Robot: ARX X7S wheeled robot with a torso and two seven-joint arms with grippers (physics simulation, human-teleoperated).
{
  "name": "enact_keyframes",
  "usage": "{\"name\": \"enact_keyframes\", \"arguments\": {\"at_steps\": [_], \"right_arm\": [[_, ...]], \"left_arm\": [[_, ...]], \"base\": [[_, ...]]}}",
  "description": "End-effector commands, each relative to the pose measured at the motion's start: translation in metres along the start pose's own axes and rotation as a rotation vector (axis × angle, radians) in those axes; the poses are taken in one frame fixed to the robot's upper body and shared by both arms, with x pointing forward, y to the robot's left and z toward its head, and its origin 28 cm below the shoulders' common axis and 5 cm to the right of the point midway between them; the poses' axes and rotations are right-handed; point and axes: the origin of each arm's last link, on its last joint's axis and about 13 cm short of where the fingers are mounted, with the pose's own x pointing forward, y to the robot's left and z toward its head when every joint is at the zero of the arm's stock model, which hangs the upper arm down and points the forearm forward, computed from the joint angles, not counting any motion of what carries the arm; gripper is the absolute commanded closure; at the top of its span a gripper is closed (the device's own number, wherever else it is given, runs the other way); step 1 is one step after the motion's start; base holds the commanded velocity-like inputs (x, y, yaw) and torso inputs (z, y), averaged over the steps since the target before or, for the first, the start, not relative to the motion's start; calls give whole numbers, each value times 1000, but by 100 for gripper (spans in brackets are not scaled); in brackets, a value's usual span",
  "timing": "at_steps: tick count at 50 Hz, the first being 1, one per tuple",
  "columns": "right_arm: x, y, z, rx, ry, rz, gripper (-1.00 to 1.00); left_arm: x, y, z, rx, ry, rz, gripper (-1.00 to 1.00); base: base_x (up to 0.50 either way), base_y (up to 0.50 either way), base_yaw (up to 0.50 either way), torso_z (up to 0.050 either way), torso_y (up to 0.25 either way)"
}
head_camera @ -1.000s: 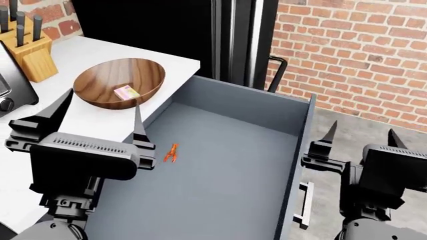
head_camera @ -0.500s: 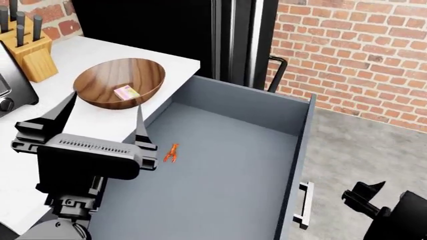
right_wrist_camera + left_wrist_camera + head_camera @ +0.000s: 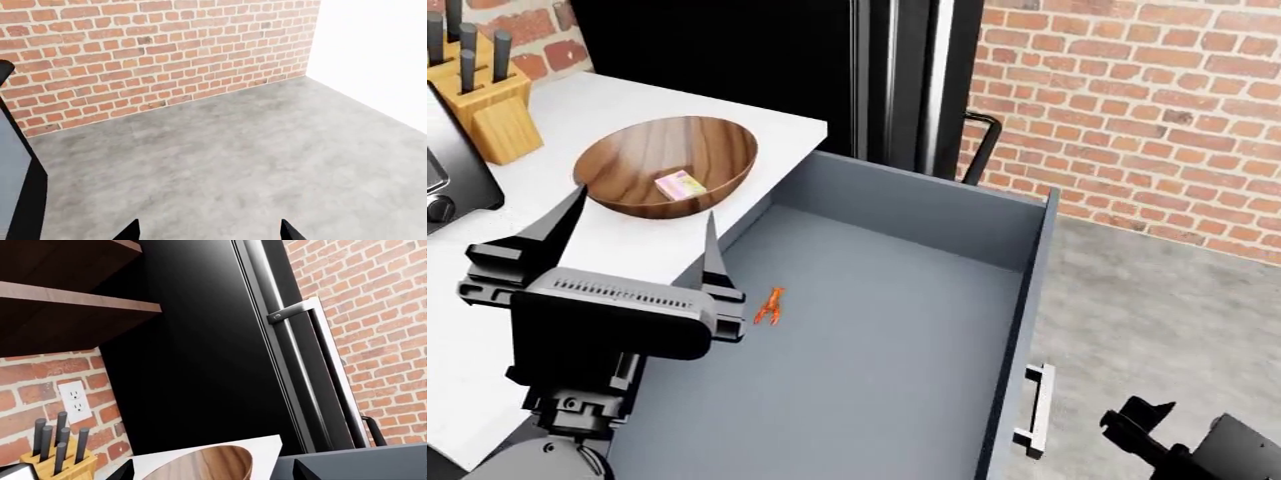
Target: Place the bar in the bowl and close the drawer.
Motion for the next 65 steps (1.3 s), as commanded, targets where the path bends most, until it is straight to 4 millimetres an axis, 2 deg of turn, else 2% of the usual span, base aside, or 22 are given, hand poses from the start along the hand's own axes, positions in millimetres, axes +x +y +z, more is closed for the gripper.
{"name": "enact_keyframes", "arguments": {"at_steps": [1,13,35,45,65], "right_arm": [[9,11,-19,-62,36,200,-100],[11,12,-41,-240,80,428,-100],[19,-2,-45,-469,156,622,-100],[13,8,-53,-528,166,804,-100],[1,47,-59,-526,180,1021,-100]], "left_arm": [[0,-1,0,-1,1,-4,-100],[0,0,0,1,4,-3,-100],[-2,2,1,7,3,6,-100],[-1,1,0,4,5,7,-100],[-1,2,1,8,3,8,-100]], "base": [[0,0,0,0,0],[0,0,0,0,0],[0,0,0,0,0],[0,0,0,0,0],[0,0,0,0,0]]}}
